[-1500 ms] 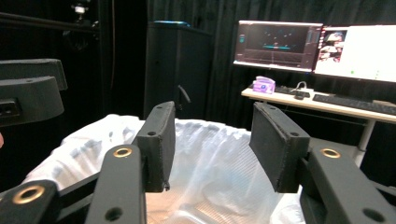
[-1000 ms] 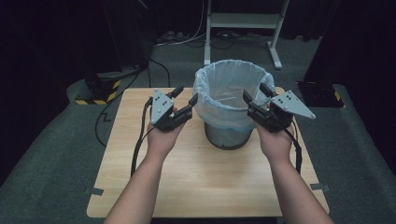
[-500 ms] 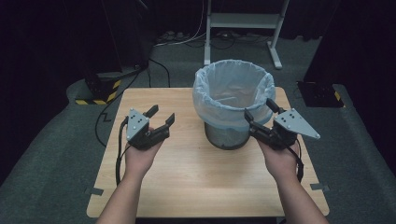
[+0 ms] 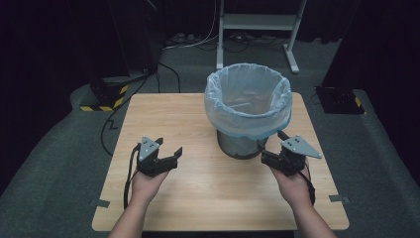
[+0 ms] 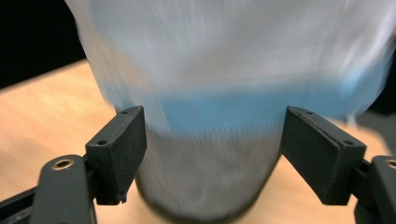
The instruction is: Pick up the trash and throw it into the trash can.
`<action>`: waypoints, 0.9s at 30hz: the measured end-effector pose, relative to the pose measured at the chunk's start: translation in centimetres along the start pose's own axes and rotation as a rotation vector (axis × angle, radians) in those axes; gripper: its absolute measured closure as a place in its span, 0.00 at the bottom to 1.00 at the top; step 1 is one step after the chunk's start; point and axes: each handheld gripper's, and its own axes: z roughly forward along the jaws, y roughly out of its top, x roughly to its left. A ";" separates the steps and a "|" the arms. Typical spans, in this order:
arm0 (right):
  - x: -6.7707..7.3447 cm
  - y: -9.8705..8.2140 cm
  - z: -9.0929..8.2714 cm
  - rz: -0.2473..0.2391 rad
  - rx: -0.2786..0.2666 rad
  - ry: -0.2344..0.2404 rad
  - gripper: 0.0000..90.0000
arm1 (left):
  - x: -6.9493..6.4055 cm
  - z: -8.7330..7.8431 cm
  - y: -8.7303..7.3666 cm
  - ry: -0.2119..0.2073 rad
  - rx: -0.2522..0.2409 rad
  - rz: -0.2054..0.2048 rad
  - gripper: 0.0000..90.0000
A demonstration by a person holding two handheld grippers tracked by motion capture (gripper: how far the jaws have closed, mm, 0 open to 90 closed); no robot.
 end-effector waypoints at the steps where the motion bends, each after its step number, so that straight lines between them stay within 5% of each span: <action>1: -0.2 -0.7 0.4 0.006 0.036 0.001 0.28 | 0.3 0.5 -0.9 0.005 0.038 -0.007 0.16; 4: -1.3 -3.7 2.0 0.031 0.146 0.014 0.28 | 0.7 1.4 -2.9 0.038 0.156 0.007 0.07; 8: -2.1 -6.1 2.5 0.045 0.224 0.010 0.28 | 1.7 1.6 -6.1 0.051 0.306 -0.016 0.04; 10: -2.6 -8.3 2.6 0.062 0.302 0.011 0.28 | 1.9 1.1 -7.0 0.058 0.355 -0.012 0.03; 12: -2.7 -9.0 2.5 0.061 0.323 0.015 0.28 | 2.0 0.3 -7.8 0.094 0.386 0.020 0.03; 14: -2.8 -10.1 2.5 0.071 0.375 0.016 0.28 | 2.0 -0.5 -8.6 0.124 0.397 0.034 0.04; 17: -2.2 -11.8 2.7 0.088 0.448 -0.010 0.26 | 1.8 -0.9 -9.3 0.157 0.353 -0.009 0.04; 20: -1.9 -11.8 2.7 0.063 0.444 -0.036 0.24 | 1.0 -0.7 -9.4 0.107 0.355 -0.003 0.03; 23: -2.1 -11.8 2.9 0.107 0.455 -0.083 0.20 | 0.7 -0.1 -9.2 0.081 0.365 0.015 0.00; 27: -2.1 -11.8 2.9 0.109 0.454 -0.095 0.21 | 0.7 -0.1 -9.2 0.082 0.363 0.010 0.01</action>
